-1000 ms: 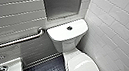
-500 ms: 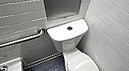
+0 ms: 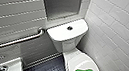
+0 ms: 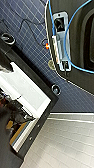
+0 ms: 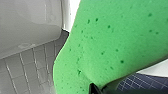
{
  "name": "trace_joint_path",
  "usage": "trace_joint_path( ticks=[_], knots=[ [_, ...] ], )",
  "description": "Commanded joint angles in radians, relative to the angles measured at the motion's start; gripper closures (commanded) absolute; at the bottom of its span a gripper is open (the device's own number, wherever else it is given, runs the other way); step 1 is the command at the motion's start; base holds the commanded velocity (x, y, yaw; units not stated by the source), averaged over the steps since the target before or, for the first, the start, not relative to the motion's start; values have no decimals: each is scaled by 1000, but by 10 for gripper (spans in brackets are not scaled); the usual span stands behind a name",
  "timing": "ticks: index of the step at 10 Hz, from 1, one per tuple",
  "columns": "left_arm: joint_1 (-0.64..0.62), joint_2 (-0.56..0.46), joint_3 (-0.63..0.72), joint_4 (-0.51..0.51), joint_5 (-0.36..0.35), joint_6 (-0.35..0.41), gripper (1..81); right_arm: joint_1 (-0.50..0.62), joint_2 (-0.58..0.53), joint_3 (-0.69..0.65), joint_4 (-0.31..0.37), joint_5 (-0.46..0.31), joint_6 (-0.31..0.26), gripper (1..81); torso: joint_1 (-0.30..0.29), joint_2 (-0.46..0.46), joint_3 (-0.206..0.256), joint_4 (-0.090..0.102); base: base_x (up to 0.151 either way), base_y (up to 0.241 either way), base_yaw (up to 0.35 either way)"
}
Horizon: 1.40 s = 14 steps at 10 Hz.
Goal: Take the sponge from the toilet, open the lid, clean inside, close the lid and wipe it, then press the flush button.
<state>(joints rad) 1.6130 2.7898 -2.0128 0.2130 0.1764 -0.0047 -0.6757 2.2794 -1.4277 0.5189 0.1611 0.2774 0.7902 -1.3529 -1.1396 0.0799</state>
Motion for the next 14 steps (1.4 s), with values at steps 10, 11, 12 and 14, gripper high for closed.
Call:
trace_joint_path(
  ticks=[10, 11, 12, 14],
  knots=[
    [52, 10, -37, -15, 100, 2, 10, 440, 510, -694, -112, -532, 8, 811, 0, 0, 0, 0, 0, 0, 0],
    [52, 11, -38, -15, 100, 2, 10, 445, 545, -726, -117, -535, 6, 811, 0, 0, 0, 0, 0, 0, 0],
    [52, 11, -38, -15, 100, 2, 10, 446, 579, -764, -141, -540, 6, 811, 0, 0, 0, 0, 0, 0, 0],
    [52, 11, -38, -15, 100, 2, 10, 419, 642, -839, -185, -571, 6, 811, 0, 0, 0, 0, 0, 0, 0]
  ],
)
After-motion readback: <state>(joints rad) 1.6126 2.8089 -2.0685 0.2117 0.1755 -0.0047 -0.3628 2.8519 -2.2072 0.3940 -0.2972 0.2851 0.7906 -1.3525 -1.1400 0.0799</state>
